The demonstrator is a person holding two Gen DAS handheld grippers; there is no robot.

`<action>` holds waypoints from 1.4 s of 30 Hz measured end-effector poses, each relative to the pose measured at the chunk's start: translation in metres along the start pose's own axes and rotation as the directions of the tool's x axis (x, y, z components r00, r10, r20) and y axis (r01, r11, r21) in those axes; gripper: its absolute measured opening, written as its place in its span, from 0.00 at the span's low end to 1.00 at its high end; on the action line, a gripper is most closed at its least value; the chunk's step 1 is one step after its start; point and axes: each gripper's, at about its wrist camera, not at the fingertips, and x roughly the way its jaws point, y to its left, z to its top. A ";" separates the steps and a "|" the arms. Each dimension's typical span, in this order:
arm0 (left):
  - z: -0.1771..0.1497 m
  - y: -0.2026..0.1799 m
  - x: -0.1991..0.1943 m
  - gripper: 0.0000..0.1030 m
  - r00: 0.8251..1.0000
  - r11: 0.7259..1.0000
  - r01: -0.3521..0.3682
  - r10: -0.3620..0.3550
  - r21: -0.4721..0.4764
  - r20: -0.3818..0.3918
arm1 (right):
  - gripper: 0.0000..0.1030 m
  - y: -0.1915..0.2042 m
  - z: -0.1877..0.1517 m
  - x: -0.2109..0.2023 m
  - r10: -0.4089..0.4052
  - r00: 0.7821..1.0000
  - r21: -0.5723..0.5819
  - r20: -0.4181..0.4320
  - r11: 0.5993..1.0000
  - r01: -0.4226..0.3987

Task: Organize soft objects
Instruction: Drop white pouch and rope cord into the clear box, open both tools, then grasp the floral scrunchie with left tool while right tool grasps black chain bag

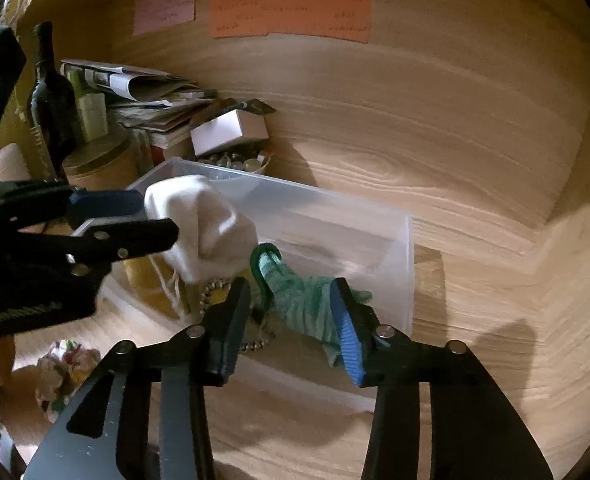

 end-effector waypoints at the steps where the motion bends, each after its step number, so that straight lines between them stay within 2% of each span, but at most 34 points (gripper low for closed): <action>1: 0.000 -0.001 -0.008 0.54 1.000 1.000 0.000 0.000 0.004 0.017 | 0.41 0.000 0.000 -0.001 0.001 1.000 0.000 0.002 1.000 -0.001; 4: -0.001 -0.003 -0.027 0.59 0.998 1.000 -0.005 0.005 0.013 0.056 | 0.41 -0.002 -0.002 -0.013 0.006 1.000 0.009 0.018 1.000 -0.006; 6: -0.004 -0.004 -0.043 0.67 0.997 1.000 -0.009 0.008 0.014 0.081 | 0.44 -0.003 -0.002 -0.024 0.017 0.999 0.018 0.035 1.000 -0.017; 8: -0.008 -0.003 -0.058 0.74 0.994 1.000 -0.014 0.013 0.009 0.106 | 0.54 -0.002 -0.002 -0.037 0.026 0.998 0.026 0.061 0.999 -0.028; 10: -0.012 -0.001 -0.069 0.83 0.993 1.000 -0.016 0.016 0.000 0.121 | 0.69 -0.002 -0.002 -0.050 0.037 0.995 0.036 0.093 0.999 -0.040; 11: -0.016 0.002 -0.076 0.90 0.992 1.000 -0.020 0.021 -0.011 0.127 | 0.72 -0.002 -0.003 -0.056 0.042 0.993 0.040 0.108 0.998 -0.047; 12: -0.018 0.004 -0.080 0.96 0.991 1.000 -0.024 0.027 -0.020 0.131 | 0.80 0.000 -0.004 -0.063 0.050 0.991 0.043 0.122 0.998 -0.056; 14: -0.024 0.008 -0.088 0.98 0.990 0.999 -0.034 0.039 -0.040 0.136 | 0.85 0.003 -0.007 -0.073 0.061 0.988 0.048 0.140 0.996 -0.068; 19: -0.045 0.020 -0.095 0.98 0.993 0.996 -0.062 0.067 -0.062 0.094 | 0.98 0.014 -0.017 -0.083 0.080 0.985 0.049 0.154 0.995 -0.088; 25: -0.074 0.028 -0.090 0.98 0.995 0.992 -0.093 0.094 -0.080 0.019 | 0.99 0.032 -0.038 -0.085 0.089 0.987 0.039 0.136 0.995 -0.095; 33: -0.115 0.033 -0.070 0.98 0.990 0.989 -0.115 0.106 -0.090 -0.096 | 0.99 0.048 -0.067 -0.061 0.135 0.990 0.076 0.035 0.988 -0.137; 39: -0.138 0.032 -0.060 0.98 0.985 0.988 -0.119 0.105 -0.095 -0.138 | 0.99 0.057 -0.091 -0.041 0.168 0.984 0.109 -0.054 0.981 -0.161; 40: -0.141 0.031 -0.060 0.96 0.985 0.988 -0.117 0.102 -0.098 -0.142 | 0.98 0.058 -0.093 -0.040 0.174 0.983 0.113 -0.060 0.980 -0.166; 42: -0.145 0.030 -0.057 0.76 0.983 0.990 -0.104 0.087 -0.097 -0.162 | 0.97 0.059 -0.097 -0.039 0.172 0.982 0.120 -0.076 0.980 -0.162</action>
